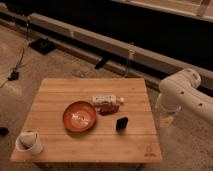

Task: Knock the eraser over

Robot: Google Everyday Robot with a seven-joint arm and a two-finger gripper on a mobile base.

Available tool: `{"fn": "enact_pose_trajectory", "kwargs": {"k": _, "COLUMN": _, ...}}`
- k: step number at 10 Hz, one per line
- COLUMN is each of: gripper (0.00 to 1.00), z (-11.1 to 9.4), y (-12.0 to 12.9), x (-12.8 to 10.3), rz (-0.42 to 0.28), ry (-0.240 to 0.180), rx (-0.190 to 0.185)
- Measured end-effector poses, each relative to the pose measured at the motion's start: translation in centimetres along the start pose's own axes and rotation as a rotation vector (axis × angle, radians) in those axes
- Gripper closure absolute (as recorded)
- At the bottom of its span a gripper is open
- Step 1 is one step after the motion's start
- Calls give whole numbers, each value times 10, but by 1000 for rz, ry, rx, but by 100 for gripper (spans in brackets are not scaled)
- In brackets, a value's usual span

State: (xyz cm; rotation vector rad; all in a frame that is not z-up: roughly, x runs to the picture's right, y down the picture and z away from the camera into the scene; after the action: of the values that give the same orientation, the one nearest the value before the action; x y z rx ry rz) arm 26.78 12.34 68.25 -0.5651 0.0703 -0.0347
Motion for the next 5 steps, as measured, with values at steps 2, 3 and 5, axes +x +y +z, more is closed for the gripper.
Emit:
{"fn": "enact_pose_trajectory", "kwargs": {"k": 2, "gripper": 35, "z": 0, "y": 0, "x": 1, "rz": 1, "ry": 0, "rx": 0}}
{"fn": "enact_pose_trajectory", "kwargs": {"k": 3, "gripper": 35, "z": 0, "y": 0, "x": 0, "rz": -1, "ry": 0, "rx": 0}}
{"fn": "enact_pose_trajectory", "kwargs": {"k": 5, "gripper": 35, "z": 0, "y": 0, "x": 0, "rz": 0, "ry": 0, "rx": 0}}
